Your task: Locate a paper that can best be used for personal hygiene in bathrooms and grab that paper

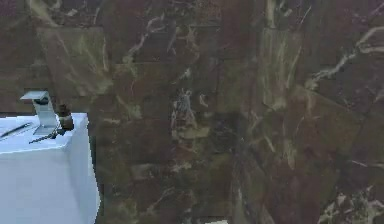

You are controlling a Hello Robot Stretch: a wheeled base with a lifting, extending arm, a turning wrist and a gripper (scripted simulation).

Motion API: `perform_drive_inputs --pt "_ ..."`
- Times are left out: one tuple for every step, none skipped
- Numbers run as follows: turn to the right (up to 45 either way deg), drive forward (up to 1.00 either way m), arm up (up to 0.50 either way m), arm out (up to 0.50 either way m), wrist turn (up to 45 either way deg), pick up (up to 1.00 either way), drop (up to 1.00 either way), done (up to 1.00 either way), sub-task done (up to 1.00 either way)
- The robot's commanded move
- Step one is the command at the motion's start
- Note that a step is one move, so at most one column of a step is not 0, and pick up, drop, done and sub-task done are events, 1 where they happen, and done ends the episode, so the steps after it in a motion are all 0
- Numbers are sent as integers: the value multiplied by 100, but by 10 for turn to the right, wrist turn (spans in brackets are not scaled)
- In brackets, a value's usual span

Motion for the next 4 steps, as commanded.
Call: perform_drive_inputs --pt "-450 0 0 0 0 0 0 0 0" --pt "-450 0 0 0 0 0 0 0 0" --pt "-450 0 0 0 0 0 0 0 0" --pt "0 0 50 0 0 0 0 0 0"
